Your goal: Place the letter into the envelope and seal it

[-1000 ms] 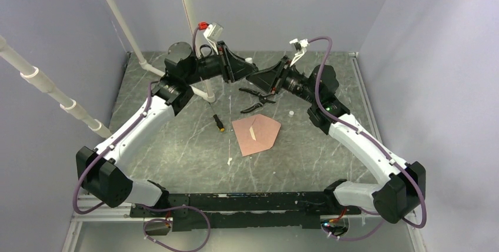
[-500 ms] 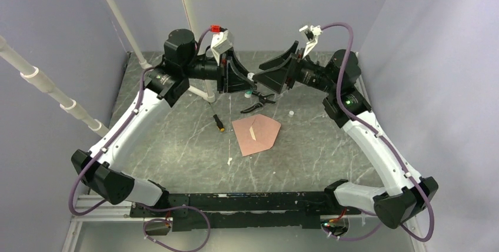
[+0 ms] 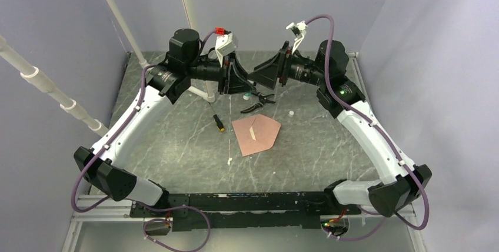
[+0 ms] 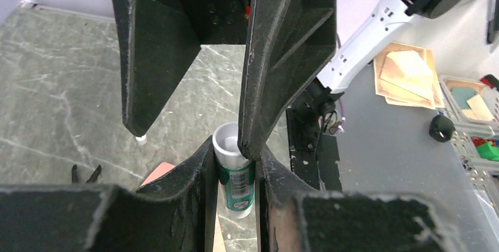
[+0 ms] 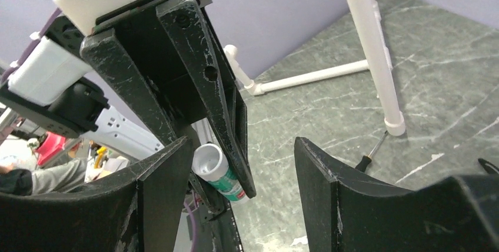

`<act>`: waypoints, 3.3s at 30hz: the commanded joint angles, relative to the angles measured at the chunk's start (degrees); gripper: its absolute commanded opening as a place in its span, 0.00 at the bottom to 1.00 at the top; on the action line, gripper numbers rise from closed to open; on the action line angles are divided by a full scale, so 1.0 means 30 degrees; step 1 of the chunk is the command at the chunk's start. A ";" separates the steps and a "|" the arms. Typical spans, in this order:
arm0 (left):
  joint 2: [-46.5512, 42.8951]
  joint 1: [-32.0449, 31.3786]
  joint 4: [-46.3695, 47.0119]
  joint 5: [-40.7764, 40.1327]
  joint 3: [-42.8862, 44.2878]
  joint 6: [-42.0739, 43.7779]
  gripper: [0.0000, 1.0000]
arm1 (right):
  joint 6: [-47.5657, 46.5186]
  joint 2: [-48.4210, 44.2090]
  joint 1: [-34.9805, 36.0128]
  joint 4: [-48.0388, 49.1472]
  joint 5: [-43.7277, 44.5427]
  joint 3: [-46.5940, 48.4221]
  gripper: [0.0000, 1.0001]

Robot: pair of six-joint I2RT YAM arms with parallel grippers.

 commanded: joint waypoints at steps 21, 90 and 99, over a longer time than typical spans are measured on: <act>0.0738 -0.0099 -0.5610 -0.9586 0.1822 0.9249 0.03 | 0.0448 0.5319 0.1641 -1.1405 0.5990 0.7486 0.52; 0.0535 -0.0219 -0.4461 -1.0060 -0.0152 0.7934 0.03 | 0.4555 0.4331 0.0647 -0.6902 0.2386 0.4912 0.00; 0.0139 -0.0194 -0.5429 -0.7275 0.0383 0.7235 0.02 | 0.0977 0.2219 0.0006 -0.4896 0.2124 0.2132 0.65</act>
